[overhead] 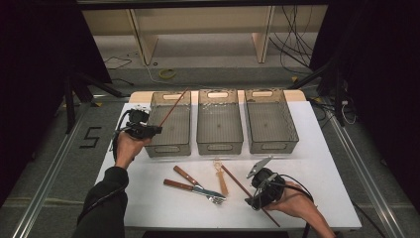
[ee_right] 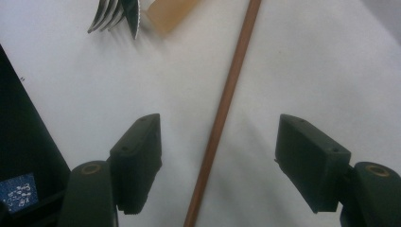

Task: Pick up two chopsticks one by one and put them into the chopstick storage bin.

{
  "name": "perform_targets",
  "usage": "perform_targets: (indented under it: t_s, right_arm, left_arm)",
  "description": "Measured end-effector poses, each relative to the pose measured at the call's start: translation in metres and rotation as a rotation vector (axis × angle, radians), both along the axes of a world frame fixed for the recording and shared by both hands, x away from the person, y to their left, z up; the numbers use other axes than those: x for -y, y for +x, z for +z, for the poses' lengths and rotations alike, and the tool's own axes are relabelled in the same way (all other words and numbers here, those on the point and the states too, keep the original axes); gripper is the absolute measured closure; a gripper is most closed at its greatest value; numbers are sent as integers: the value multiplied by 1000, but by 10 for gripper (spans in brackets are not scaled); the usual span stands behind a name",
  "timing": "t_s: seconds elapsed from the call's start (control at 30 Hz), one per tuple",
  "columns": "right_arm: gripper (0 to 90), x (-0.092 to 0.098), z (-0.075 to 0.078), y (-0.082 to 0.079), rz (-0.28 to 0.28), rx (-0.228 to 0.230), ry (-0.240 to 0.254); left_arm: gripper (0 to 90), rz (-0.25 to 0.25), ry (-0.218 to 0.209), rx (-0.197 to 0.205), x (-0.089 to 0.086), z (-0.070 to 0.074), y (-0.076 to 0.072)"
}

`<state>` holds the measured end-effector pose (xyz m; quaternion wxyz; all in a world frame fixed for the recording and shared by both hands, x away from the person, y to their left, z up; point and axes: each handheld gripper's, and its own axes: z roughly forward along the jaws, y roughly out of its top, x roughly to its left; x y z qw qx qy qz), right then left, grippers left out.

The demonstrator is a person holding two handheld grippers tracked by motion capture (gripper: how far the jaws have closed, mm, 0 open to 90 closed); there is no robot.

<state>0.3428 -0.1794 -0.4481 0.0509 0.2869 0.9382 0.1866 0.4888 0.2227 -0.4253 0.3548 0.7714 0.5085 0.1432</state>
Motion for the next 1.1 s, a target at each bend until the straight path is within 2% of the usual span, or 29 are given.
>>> perform_targets:
  t_s: [0.5,0.6,0.7,0.8,0.87,0.97,1.1]
  right_arm:
    - [330,0,-1,0,-3,-8,-6]
    - [330,0,-1,0,-6,-8,-6]
    - [331,0,-1,0,-1,-9,-10]
    - [333,1,0,0,-1,-9,-14]
    - [335,1,0,1,-2,-11,-10]
    - [345,2,0,1,-9,-11,-15]
    - [375,1,0,2,-17,-20,-25]
  left_arm:
    - [819,38,-3,-43,-2,-11,4]
    - [714,37,-10,-52,-1,-11,4]
    - [632,28,-14,-39,-1,-7,1]
    - [521,16,-41,-25,-1,-2,-5]
    - [511,-11,-56,-16,0,1,-10]
    - [435,-44,-79,1,2,4,-22]
    - [350,-93,-105,47,7,1,-37]
